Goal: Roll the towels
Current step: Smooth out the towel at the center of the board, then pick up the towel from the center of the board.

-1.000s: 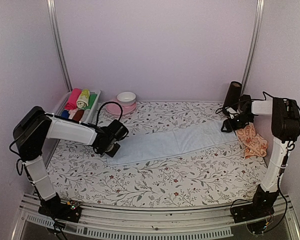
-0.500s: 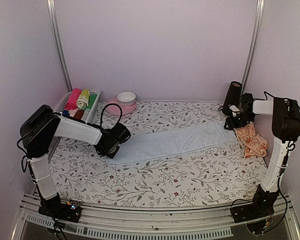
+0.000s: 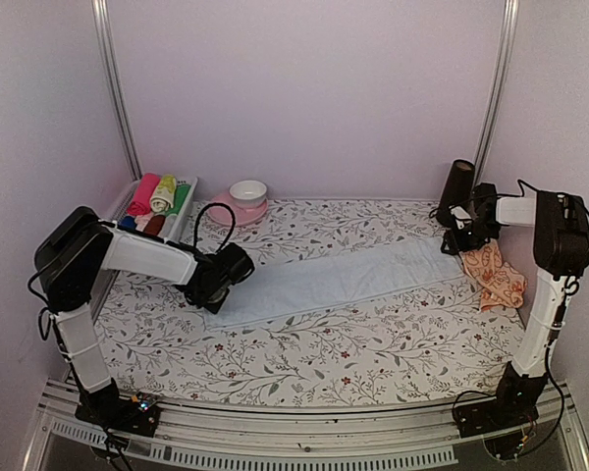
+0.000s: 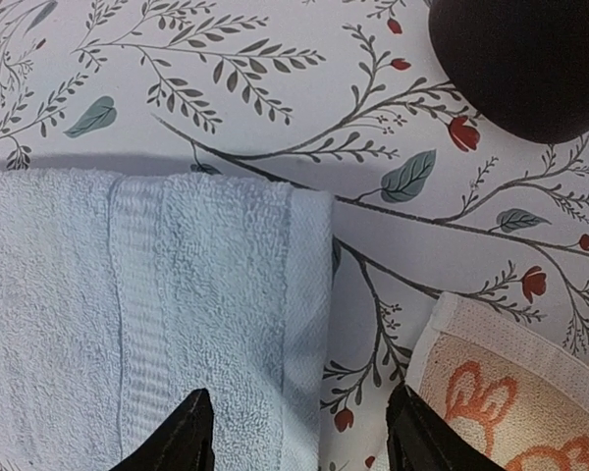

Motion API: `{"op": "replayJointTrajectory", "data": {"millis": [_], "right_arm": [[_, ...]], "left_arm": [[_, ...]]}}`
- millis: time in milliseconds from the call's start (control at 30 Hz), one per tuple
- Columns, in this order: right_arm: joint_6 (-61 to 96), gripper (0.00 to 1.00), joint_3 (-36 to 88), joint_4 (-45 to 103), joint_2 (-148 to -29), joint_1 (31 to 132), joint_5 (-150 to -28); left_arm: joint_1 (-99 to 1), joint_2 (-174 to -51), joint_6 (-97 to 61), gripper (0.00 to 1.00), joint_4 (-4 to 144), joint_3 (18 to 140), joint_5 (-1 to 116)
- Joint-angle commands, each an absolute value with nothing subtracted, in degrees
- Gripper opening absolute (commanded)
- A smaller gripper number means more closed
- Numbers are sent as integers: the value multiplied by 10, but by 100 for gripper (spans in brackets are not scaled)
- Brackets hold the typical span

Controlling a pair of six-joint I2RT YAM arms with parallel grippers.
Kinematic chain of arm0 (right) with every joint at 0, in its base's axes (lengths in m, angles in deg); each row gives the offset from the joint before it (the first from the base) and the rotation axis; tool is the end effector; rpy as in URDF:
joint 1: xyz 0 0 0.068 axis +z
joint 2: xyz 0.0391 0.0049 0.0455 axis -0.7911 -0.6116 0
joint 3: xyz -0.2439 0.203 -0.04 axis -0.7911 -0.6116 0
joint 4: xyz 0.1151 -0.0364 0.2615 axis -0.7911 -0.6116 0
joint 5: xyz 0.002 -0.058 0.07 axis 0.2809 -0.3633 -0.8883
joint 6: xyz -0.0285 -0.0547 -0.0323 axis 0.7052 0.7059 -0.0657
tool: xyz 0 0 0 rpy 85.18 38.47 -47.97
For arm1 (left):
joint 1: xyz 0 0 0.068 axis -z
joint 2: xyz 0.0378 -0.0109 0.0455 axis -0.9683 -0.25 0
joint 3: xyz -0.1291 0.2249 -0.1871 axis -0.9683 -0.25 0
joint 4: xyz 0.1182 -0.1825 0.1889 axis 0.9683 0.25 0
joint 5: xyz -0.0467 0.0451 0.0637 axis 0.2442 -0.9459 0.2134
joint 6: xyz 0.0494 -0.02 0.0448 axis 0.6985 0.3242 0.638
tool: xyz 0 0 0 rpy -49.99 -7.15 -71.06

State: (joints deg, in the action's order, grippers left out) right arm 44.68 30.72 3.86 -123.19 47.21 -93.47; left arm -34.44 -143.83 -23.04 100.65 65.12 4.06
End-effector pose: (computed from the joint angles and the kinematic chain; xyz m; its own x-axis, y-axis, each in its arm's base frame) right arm 0.4745 -0.0306 0.1708 -0.8154 -0.2693 -0.5125 -0.3134 0.9496 -0.0003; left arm 0.2996 -0.2080 0.1357 -0.8013 0.4369 -0.4088 0.1240 0.7897 0.6008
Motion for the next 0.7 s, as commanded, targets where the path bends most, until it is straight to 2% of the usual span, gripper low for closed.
{"op": "replayJointTrajectory", "data": {"millis": [0, 200, 300, 433, 533, 667], "right_arm": [[445, 59, 320, 23, -1259, 464, -952], [450, 52, 326, -7, -1277, 459, -980], [448, 46, 327, -12, -1280, 454, -989], [448, 29, 332, -24, -1289, 451, -1001], [445, 6, 338, -33, -1297, 449, -1013], [440, 2, 342, -31, -1287, 447, -1010]], "left_arm": [[-335, -1418, -239, 72, 1036, 660, 40], [-321, -1399, -233, 74, 1041, 681, 27], [-310, -1395, -233, 75, 1048, 692, 11], [-297, -1388, -239, 75, 1056, 698, -5], [-290, -1383, -243, 75, 1059, 697, -11], [-282, -1379, -251, 75, 1059, 691, -12]]}}
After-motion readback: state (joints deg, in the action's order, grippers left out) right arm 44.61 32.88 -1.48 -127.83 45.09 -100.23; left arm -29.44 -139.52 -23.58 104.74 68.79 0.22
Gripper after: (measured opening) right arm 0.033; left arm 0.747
